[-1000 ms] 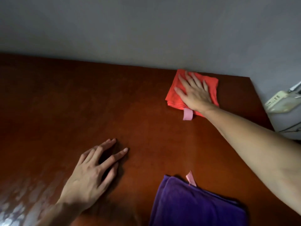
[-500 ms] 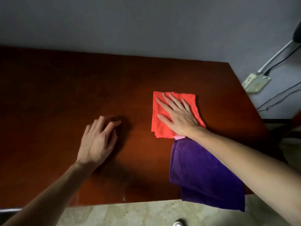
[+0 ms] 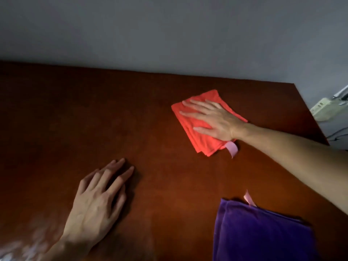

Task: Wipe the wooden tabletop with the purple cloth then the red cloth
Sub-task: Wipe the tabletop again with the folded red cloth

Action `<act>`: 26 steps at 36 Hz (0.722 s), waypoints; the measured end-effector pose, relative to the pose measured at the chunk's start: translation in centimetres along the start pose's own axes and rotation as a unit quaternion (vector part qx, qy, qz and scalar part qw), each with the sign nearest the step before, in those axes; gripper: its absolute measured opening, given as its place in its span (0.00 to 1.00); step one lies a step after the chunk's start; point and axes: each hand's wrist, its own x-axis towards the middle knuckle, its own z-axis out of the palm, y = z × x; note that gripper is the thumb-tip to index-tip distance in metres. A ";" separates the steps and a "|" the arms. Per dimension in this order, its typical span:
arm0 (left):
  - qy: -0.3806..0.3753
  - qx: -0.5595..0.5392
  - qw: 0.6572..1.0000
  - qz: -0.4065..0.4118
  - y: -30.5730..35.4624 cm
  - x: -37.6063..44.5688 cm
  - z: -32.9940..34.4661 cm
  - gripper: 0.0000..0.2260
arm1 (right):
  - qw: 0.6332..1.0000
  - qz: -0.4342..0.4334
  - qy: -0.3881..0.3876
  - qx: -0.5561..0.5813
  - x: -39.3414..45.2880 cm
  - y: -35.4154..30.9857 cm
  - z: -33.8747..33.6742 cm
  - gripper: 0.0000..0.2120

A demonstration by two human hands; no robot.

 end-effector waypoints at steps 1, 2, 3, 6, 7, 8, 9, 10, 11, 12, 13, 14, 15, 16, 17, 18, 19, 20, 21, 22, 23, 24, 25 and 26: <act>0.000 0.002 1.000 0.001 0.0 0.0 0.0 0.23 | 1.000 0.000 0.000 -0.002 1.1 1.0 -0.2 0.30; 0.004 0.004 1.000 0.001 -0.1 0.0 0.0 0.23 | 1.000 -0.001 0.000 -0.004 2.3 1.9 -0.5 0.31; 0.011 0.006 1.000 0.002 0.0 0.1 0.0 0.22 | 1.000 -0.001 0.001 -0.005 3.4 2.8 -0.8 0.31; 0.030 0.009 0.999 0.007 -0.1 0.2 0.2 0.21 | 1.000 0.005 0.004 -0.006 6.5 5.1 -1.0 0.32; 0.032 0.011 0.999 0.009 -0.2 0.2 0.2 0.21 | 1.000 0.013 0.005 -0.005 7.4 5.6 -1.0 0.33; 0.033 0.012 0.999 0.010 -0.2 0.2 0.3 0.21 | 1.000 0.025 0.005 -0.002 8.2 6.0 -1.0 0.34; 0.032 0.013 0.999 0.010 -0.3 0.2 0.3 0.21 | 0.999 0.041 0.005 0.005 8.8 6.2 -1.0 0.36; 0.030 0.013 0.999 0.010 -0.3 0.1 0.4 0.21 | 0.998 0.061 0.006 0.013 9.2 6.2 -1.0 0.36; 0.028 0.012 1.000 0.008 -0.3 0.1 0.3 0.21 | 0.996 0.083 0.008 0.021 9.5 6.0 -1.0 0.36; 0.027 0.010 1.000 0.007 -0.3 0.1 0.3 0.21 | 0.994 0.104 0.011 0.026 9.7 5.8 -1.0 0.35; 0.026 0.010 1.000 0.006 -0.2 0.1 0.3 0.21 | 0.991 0.126 0.015 0.031 9.8 5.4 -1.0 0.35; 0.025 0.011 1.000 0.004 -0.1 0.0 0.3 0.21 | 0.988 0.150 0.022 0.034 9.9 4.9 -0.9 0.34; 0.024 0.011 1.000 0.002 0.0 0.0 0.3 0.20 | 0.983 0.176 0.031 0.036 9.9 4.3 -0.8 0.33; 0.024 0.012 1.000 0.001 0.0 0.0 0.3 0.20 | 0.978 0.203 0.040 0.037 10.1 3.6 -0.6 0.31; 0.024 0.012 1.000 0.000 0.0 0.0 0.3 0.20 | 0.972 0.229 0.046 0.037 10.1 2.8 -0.4 0.29; 0.022 0.013 1.000 0.001 -0.1 -0.1 0.4 0.20 | 0.965 0.254 0.050 0.037 10.1 1.8 -0.2 0.29; 0.023 0.013 1.000 0.002 -0.1 -0.1 0.4 0.20 | 0.960 0.271 0.053 0.038 10.0 0.8 0.0 0.29; 0.026 0.014 1.000 0.003 -0.1 -0.1 0.5 0.20 | 0.957 0.282 0.057 0.042 9.8 -0.4 0.2 0.30; 0.031 0.014 0.999 0.004 -0.1 -0.1 0.5 0.19 | 0.955 0.287 0.059 0.045 9.5 -1.6 0.4 0.30; 0.037 0.013 0.999 0.003 -0.1 -0.2 0.5 0.19 | 0.955 0.285 0.061 0.045 9.0 -2.8 0.6 0.30; 0.042 0.011 0.999 0.003 0.0 -0.2 0.5 0.19 | 0.957 0.280 0.062 0.043 8.4 -4.1 0.8 0.30; 0.048 0.011 0.999 0.003 0.1 -0.2 0.5 0.19 | 0.959 0.273 0.063 0.039 7.7 -5.5 1.0 0.30; 0.053 0.011 0.999 0.003 0.1 -0.2 0.5 0.19 | 0.961 0.266 0.064 0.037 6.9 -7.0 1.2 0.30; 0.058 0.010 0.998 0.003 0.1 -0.3 0.6 0.19 | 0.963 0.258 0.067 0.037 6.0 -8.6 1.5 0.30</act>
